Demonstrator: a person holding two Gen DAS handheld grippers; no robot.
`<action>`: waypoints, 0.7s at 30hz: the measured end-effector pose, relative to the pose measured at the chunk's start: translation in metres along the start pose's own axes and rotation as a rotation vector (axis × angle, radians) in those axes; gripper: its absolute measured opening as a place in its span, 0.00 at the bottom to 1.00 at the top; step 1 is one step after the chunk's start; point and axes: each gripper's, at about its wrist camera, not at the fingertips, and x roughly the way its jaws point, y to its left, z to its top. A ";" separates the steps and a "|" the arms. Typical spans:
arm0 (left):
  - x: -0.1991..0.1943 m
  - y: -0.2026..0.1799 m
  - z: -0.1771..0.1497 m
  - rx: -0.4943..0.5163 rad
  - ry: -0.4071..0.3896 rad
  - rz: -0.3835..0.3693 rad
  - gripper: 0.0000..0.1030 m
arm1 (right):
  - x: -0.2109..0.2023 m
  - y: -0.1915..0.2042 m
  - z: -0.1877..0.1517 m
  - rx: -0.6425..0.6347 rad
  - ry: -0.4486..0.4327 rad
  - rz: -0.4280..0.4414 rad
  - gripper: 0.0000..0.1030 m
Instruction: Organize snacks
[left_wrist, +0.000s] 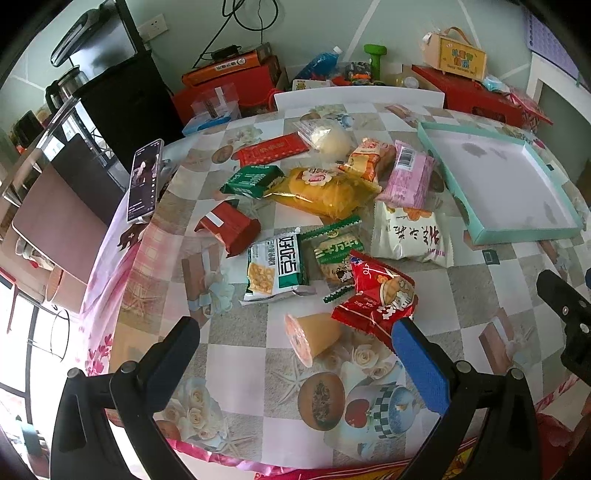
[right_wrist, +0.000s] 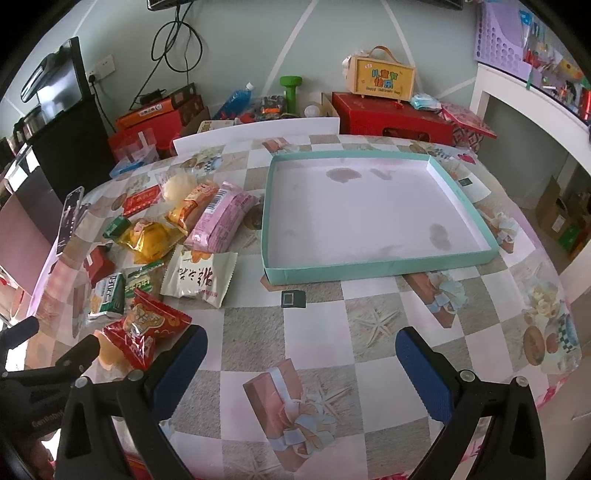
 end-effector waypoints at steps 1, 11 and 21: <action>0.000 0.001 0.000 -0.006 -0.001 -0.001 1.00 | 0.000 0.000 0.000 -0.002 -0.002 -0.002 1.00; 0.001 0.008 -0.001 -0.044 0.003 -0.010 1.00 | -0.004 0.003 -0.002 -0.014 -0.022 -0.017 1.00; 0.001 0.013 -0.002 -0.064 0.004 -0.006 1.00 | -0.010 0.004 -0.004 -0.015 -0.048 -0.027 1.00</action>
